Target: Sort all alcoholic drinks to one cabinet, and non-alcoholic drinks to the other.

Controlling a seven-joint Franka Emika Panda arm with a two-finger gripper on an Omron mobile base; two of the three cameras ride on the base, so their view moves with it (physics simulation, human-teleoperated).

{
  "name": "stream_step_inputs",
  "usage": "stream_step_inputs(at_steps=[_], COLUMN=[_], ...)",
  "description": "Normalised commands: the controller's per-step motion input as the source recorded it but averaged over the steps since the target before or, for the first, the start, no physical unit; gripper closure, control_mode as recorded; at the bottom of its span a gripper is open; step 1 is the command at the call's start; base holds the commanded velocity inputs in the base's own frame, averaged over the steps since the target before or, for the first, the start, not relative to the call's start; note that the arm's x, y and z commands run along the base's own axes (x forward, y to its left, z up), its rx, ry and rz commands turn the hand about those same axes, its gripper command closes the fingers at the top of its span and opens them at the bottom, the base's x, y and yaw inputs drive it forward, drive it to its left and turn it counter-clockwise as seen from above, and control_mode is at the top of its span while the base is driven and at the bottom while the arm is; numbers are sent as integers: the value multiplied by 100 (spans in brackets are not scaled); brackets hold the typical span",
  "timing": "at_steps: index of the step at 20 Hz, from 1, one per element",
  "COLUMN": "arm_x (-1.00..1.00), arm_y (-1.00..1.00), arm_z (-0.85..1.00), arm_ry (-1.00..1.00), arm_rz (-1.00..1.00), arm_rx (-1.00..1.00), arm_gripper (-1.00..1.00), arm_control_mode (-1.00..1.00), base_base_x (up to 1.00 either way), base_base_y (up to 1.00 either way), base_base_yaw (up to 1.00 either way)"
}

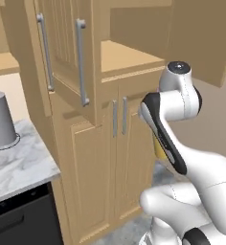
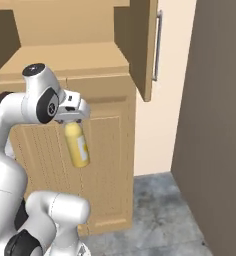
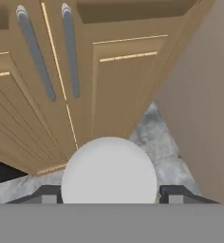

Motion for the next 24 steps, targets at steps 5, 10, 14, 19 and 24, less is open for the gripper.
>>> stream_step_inputs(at_steps=[5,10,14,19,24], arm_x=[0,0,0,0,0], arm_y=[0,0,0,0,0], arm_z=[0,0,0,0,0], arm_ry=[0,0,0,0,0], arm_rz=[0,0,0,0,0], arm_rx=[0,0,0,0,0], arm_gripper=[100,100,100,100,100], arm_control_mode=[100,100,100,100,100], base_base_x=[65,22,13,35,44], base_base_y=[-1,-3,-21,-40,-23], base_base_yaw=[38,34,24,14,6])
